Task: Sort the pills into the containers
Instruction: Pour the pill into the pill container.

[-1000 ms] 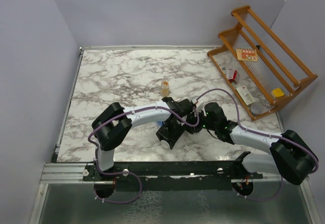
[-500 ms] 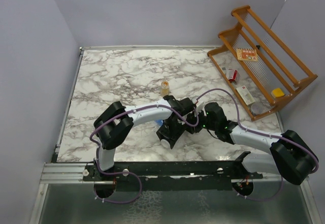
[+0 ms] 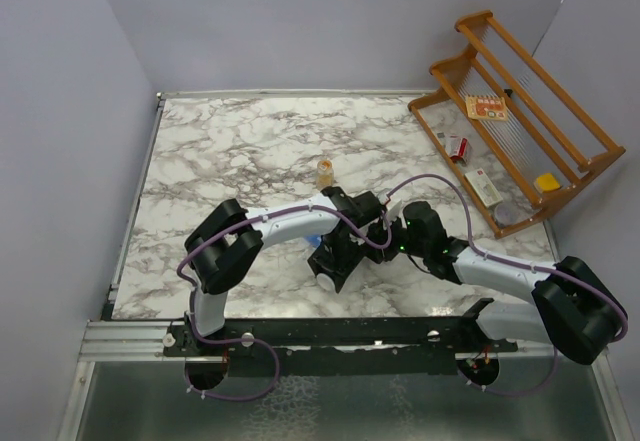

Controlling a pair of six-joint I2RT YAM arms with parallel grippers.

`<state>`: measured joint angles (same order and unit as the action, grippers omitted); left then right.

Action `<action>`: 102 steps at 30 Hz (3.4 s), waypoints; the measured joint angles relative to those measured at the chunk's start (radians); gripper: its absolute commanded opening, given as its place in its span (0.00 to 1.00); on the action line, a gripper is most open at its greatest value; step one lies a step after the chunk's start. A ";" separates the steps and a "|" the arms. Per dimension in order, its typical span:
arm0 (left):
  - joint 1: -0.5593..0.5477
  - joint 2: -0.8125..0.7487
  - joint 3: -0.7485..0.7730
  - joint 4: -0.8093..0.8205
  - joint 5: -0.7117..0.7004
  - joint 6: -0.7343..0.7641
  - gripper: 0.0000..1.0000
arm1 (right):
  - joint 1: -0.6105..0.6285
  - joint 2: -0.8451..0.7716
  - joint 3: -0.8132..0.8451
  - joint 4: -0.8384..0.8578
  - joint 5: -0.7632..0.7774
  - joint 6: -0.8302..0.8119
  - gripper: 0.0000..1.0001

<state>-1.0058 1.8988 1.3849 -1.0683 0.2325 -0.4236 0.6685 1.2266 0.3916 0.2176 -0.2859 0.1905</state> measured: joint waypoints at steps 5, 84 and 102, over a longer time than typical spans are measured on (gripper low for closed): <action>0.003 0.001 0.000 0.000 0.011 0.004 0.00 | 0.000 0.000 0.000 0.000 0.000 0.000 0.01; 0.055 0.136 0.154 -0.180 0.066 0.022 0.00 | -0.023 -0.006 -0.004 -0.041 0.049 0.093 0.01; 0.055 0.175 0.221 -0.253 0.063 0.038 0.00 | -0.031 -0.010 -0.010 -0.041 0.065 0.120 0.01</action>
<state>-0.9512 2.0743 1.6062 -1.3212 0.2951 -0.3859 0.6376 1.2171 0.3813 0.1764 -0.2207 0.3103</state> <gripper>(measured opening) 0.542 0.394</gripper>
